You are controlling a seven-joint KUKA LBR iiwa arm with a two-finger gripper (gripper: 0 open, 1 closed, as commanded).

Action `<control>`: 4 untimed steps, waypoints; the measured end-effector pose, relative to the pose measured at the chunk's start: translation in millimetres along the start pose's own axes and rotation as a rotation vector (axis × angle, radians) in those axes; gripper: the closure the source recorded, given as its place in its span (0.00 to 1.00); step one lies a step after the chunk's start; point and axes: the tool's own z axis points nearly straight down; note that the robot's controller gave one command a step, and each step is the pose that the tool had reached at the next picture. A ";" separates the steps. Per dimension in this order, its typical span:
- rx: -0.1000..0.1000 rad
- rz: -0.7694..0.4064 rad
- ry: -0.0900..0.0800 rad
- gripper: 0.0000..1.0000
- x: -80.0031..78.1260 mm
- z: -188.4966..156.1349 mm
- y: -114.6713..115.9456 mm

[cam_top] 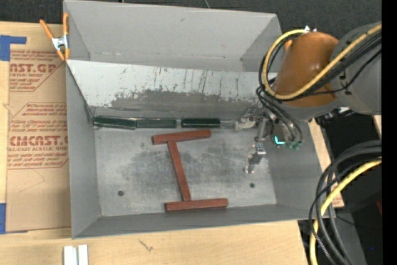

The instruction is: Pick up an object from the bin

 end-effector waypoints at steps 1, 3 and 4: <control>0.001 -0.001 -0.007 0.00 -2.0 -3.8 0.1; -0.002 -0.133 -0.002 0.00 -17.4 44.5 55.4; 0.004 -0.188 -0.029 1.00 -30.8 59.1 87.5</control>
Offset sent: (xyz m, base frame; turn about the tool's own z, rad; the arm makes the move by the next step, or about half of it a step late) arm 0.0101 0.0672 -0.0594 -0.1129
